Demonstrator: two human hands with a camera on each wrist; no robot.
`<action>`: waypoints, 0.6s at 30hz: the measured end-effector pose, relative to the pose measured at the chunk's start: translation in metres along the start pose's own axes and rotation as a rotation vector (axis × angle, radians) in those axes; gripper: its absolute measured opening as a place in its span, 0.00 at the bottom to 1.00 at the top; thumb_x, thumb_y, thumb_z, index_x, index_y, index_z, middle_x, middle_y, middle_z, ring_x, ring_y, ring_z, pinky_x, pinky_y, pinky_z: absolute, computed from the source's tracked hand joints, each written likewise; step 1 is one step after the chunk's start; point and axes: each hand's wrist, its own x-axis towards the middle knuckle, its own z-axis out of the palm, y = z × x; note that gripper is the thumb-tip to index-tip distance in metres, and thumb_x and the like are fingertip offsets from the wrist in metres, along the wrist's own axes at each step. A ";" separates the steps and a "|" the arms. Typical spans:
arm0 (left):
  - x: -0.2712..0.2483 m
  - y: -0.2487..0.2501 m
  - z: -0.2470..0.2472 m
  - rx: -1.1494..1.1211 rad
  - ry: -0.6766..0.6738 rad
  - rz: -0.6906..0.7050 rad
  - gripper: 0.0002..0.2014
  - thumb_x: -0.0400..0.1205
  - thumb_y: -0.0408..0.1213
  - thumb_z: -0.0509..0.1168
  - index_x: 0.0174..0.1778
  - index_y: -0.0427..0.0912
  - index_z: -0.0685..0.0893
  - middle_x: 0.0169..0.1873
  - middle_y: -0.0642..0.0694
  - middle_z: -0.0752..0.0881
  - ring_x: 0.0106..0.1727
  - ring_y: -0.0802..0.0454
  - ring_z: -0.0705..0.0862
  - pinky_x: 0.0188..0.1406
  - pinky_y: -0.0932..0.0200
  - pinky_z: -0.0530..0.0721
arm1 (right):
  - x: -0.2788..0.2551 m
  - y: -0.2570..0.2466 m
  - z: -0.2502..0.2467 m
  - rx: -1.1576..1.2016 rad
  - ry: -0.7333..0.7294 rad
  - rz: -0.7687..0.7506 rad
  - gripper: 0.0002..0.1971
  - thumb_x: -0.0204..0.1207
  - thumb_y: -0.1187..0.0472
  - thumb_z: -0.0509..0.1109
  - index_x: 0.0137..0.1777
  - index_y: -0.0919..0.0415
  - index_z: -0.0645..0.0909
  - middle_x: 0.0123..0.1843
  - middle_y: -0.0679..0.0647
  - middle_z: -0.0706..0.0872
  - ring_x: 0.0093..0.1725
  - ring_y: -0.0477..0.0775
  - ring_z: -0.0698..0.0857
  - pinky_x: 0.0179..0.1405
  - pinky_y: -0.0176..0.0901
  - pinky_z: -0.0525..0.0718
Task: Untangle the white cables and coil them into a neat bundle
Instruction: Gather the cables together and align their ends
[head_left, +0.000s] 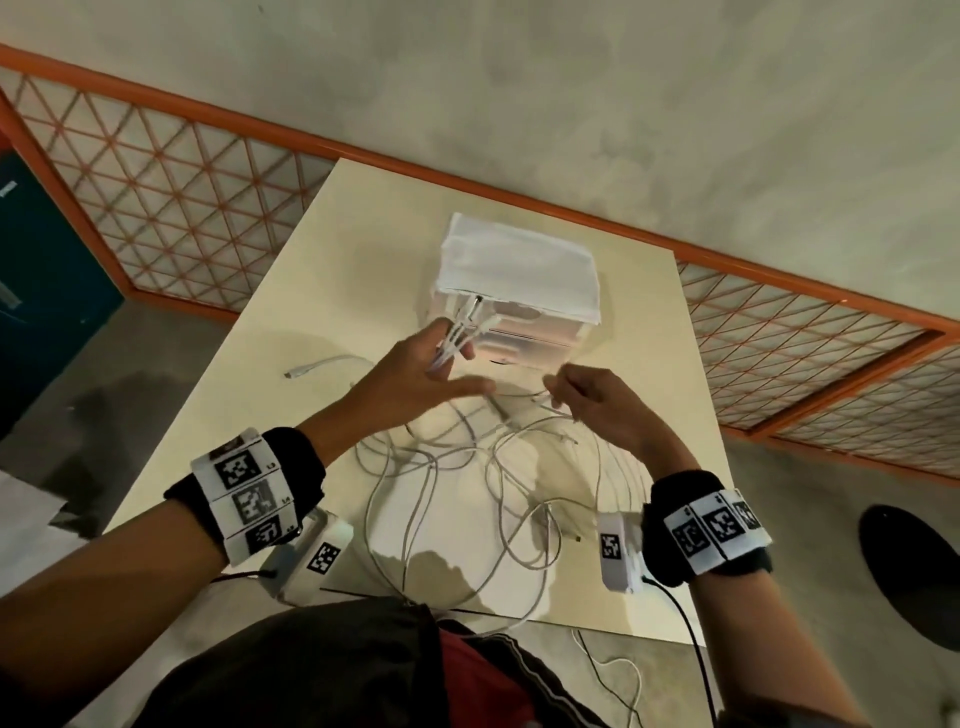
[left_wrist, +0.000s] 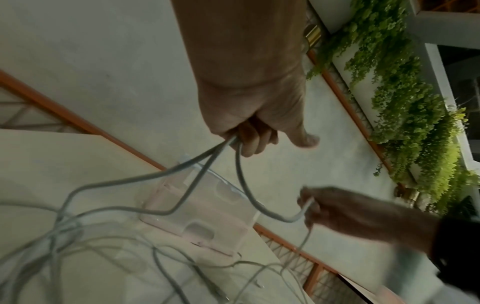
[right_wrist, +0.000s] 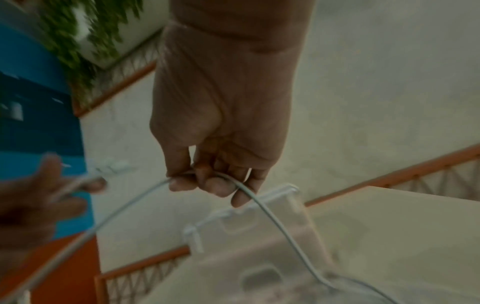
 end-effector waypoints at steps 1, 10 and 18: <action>-0.001 0.000 0.006 -0.015 -0.041 -0.017 0.18 0.68 0.50 0.77 0.48 0.50 0.79 0.24 0.51 0.68 0.24 0.58 0.62 0.27 0.61 0.62 | 0.001 -0.013 -0.002 0.011 0.024 -0.054 0.16 0.82 0.53 0.63 0.33 0.55 0.77 0.31 0.49 0.81 0.29 0.37 0.75 0.37 0.33 0.73; 0.003 0.014 0.007 -0.041 0.071 0.014 0.07 0.80 0.39 0.66 0.37 0.43 0.83 0.21 0.54 0.74 0.23 0.62 0.69 0.26 0.68 0.67 | 0.000 -0.038 -0.008 0.149 0.093 -0.114 0.17 0.83 0.52 0.61 0.37 0.61 0.80 0.28 0.51 0.74 0.32 0.50 0.73 0.33 0.36 0.72; 0.010 0.004 -0.038 -0.076 0.610 0.039 0.13 0.83 0.36 0.61 0.33 0.41 0.70 0.23 0.49 0.66 0.20 0.61 0.64 0.21 0.65 0.65 | -0.019 0.099 0.015 -0.063 -0.095 0.170 0.17 0.82 0.67 0.60 0.34 0.51 0.81 0.33 0.46 0.86 0.38 0.42 0.85 0.52 0.47 0.81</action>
